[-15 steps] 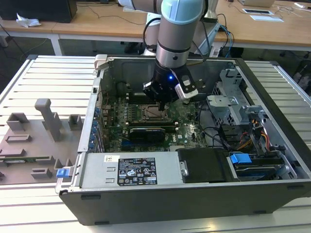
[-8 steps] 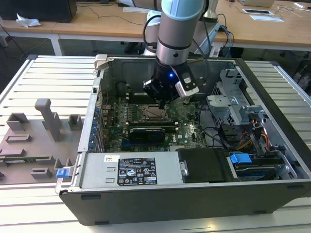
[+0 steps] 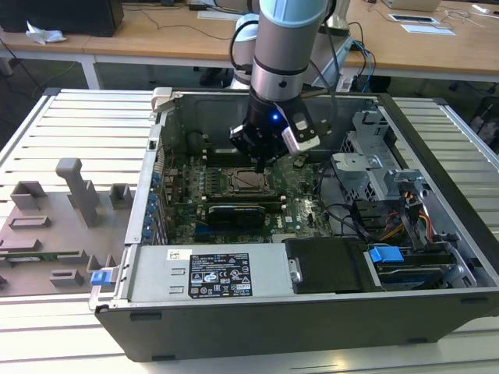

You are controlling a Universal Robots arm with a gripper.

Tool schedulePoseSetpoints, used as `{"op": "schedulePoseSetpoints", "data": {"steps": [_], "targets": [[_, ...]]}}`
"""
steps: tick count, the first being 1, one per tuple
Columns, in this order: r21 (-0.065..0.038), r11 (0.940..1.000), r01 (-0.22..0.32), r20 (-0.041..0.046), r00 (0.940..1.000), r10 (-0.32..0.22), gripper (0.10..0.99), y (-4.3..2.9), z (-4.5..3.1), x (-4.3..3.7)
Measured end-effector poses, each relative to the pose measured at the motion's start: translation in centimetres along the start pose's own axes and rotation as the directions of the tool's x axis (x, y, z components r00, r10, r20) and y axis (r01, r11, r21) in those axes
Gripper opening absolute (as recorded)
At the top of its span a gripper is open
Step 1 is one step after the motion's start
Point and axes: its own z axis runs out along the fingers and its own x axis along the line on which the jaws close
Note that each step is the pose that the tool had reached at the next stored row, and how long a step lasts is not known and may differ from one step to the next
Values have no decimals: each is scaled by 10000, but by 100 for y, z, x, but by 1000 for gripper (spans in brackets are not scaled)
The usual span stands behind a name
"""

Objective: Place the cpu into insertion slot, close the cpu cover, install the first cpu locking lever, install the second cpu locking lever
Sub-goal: 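Install the first cpu locking lever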

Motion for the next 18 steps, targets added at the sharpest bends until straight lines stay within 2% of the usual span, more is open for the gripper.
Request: {"op": "schedulePoseSetpoints", "data": {"steps": [5, 11, 13, 18], "targets": [[0, 10000, 0, 0, 10000, 0, 106, 3, -43, 1], [1, 10000, 0, 0, 10000, 0, 106, 14, -177, 6], [0, 10000, 0, 1, 10000, 0, 106, 20, -242, 8], [1, 10000, 0, 0, 10000, 0, 106, 21, -258, 8]]}}
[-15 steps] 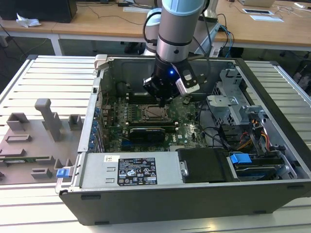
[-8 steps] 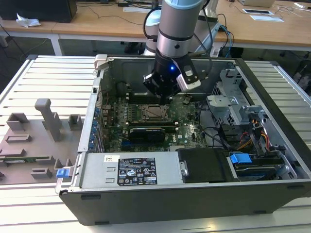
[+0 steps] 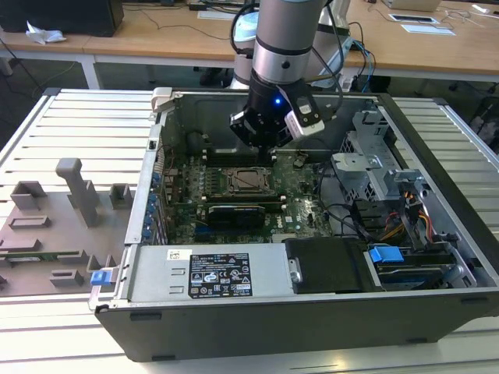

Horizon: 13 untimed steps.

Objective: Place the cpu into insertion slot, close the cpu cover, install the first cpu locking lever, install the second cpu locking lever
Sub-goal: 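Install the first cpu locking lever, then install the second cpu locking lever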

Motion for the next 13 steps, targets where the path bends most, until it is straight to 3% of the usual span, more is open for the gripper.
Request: {"op": "schedulePoseSetpoints", "data": {"steps": [13], "targets": [[-9, 10000, 0, 0, 10000, 0, 106, -26, -3, 0]]}}
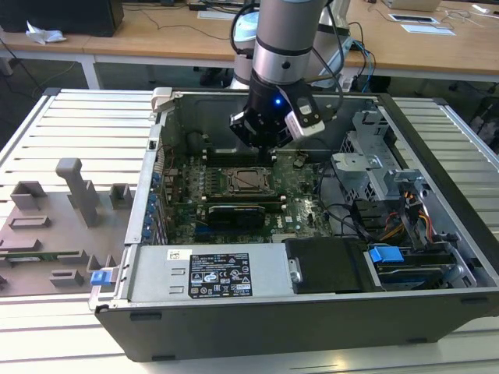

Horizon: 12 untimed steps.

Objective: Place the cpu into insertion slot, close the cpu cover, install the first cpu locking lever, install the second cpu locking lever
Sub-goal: 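Install the second cpu locking lever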

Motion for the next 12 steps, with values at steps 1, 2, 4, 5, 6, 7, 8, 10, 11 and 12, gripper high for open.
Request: {"op": "schedulePoseSetpoints", "data": {"steps": [1, 2, 4, 5, 6, 7, 8, 10, 11, 12], "targets": [[0, 10000, 1, 0, 10000, -1, 106, -10, -1, 0], [-1, 10000, 1, 0, 10000, -1, 106, -27, -2, 0], [0, 10000, 1, 0, 10000, -1, 106, -60, -5, -1], [0, 10000, 0, 0, 10000, 0, 106, -79, -6, -1], [-1, 10000, 0, 0, 10000, 0, 106, -107, -9, -1], [0, 10000, 0, 0, 10000, 0, 106, -138, -11, -1], [-1, 10000, 0, 0, 10000, 0, 106, -167, -14, -1], [-1, 10000, 0, 0, 10000, 0, 106, -249, -20, -2], [0, 10000, 1, 0, 10000, -1, 106, -275, -22, -2], [0, 10000, 1, 0, 10000, -1, 106, -295, -24, -2]]}}
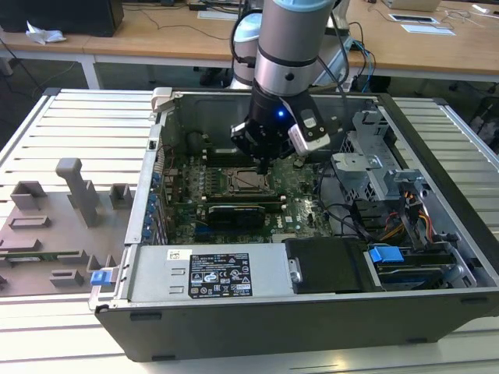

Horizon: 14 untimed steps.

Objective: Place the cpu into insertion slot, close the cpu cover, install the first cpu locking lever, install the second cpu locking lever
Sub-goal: 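Install the second cpu locking lever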

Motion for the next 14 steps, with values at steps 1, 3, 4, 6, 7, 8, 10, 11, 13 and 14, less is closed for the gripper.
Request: {"op": "schedulePoseSetpoints", "data": {"steps": [1, 3, 4, 6, 7, 8, 10, 11, 13, 14], "targets": [[-1, 10000, 0, 1, 10000, 0, 106, -38, -2, 0], [-1, 10000, -1, 0, 10000, 1, 106, -104, -1, -1], [-1, 10000, -1, 0, 10000, 1, 106, -124, 1, -1], [-9, 10000, -1, 1, 10000, 1, 106, -162, 9, -1], [-37, 10000, 0, 1, 10000, 0, 106, -175, 13, -2], [-134, 9999, 3, -1, 10000, -3, 106, -188, 23, -2], [-385, 9993, 12, -3, 10000, -12, 106, -196, 27, -3], [-632, 9980, 19, -5, 10000, -20, 106, -204, 27, -3], [-963, 9953, 30, -8, 10000, -31, 106, -229, 27, -2], [-1099, 9939, 32, -8, 10000, -33, 106, -241, 33, 11]]}}
